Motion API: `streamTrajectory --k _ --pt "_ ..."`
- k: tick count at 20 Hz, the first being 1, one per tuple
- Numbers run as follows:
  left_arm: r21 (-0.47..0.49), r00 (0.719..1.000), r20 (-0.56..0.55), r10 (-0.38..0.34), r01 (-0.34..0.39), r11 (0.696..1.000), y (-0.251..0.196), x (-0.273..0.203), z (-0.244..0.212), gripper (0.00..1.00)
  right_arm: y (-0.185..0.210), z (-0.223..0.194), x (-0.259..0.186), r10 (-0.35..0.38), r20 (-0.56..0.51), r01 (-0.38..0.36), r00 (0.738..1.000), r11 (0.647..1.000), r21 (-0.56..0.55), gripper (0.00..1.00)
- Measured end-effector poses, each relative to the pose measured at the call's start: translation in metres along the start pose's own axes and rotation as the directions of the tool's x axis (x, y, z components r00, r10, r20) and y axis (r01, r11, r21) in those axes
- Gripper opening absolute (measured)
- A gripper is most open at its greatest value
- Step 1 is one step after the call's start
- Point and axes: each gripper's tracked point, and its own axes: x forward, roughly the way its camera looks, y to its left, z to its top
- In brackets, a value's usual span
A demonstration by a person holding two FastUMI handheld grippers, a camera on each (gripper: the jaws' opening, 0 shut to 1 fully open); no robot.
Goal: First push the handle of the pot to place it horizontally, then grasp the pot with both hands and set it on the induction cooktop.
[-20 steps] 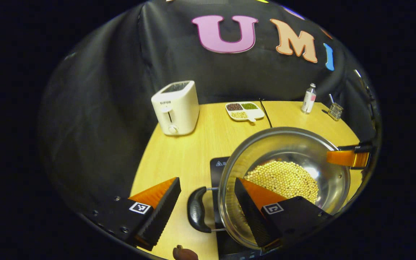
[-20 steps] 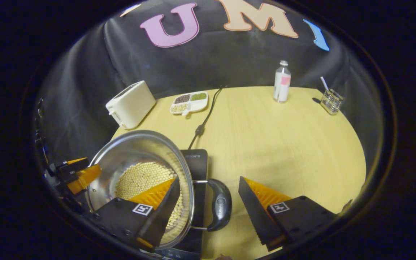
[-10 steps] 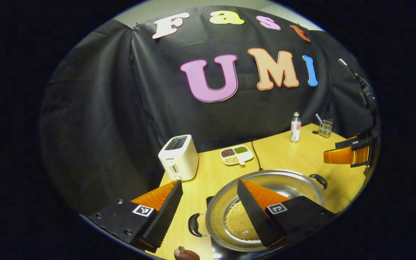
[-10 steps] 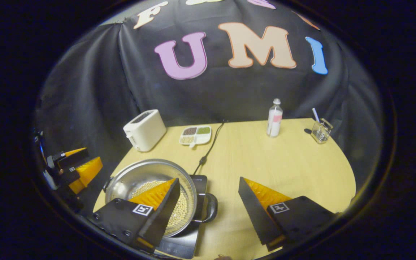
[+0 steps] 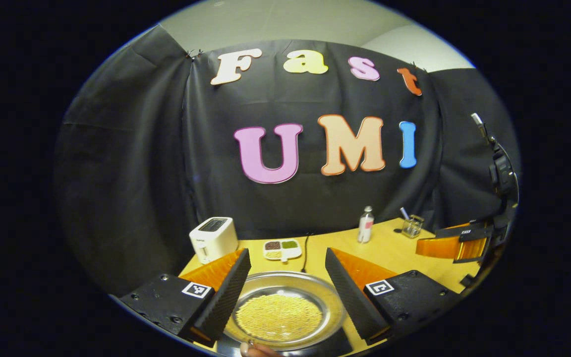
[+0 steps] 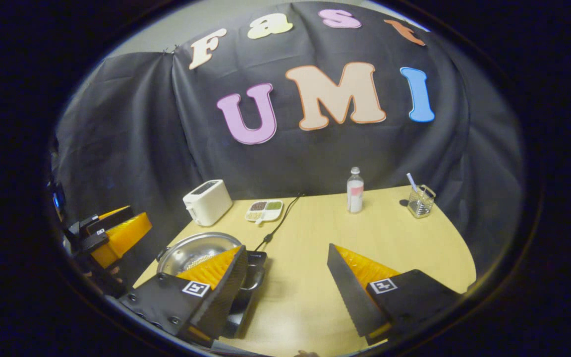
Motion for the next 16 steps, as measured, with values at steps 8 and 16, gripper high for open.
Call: streamTrajectory --k 8,16 --pt "-0.081 0.999 0.032 -0.012 0.014 0.997 -0.115 -0.025 0.007 0.98 -0.085 0.021 -0.057 0.045 0.083 -0.043 0.996 0.999 -0.022 0.94" --pt "-0.068 0.999 0.010 -0.053 0.053 0.996 -0.147 -0.031 0.012 0.98 -0.097 0.046 -0.088 0.027 0.205 -0.018 0.978 0.999 -0.045 0.94"
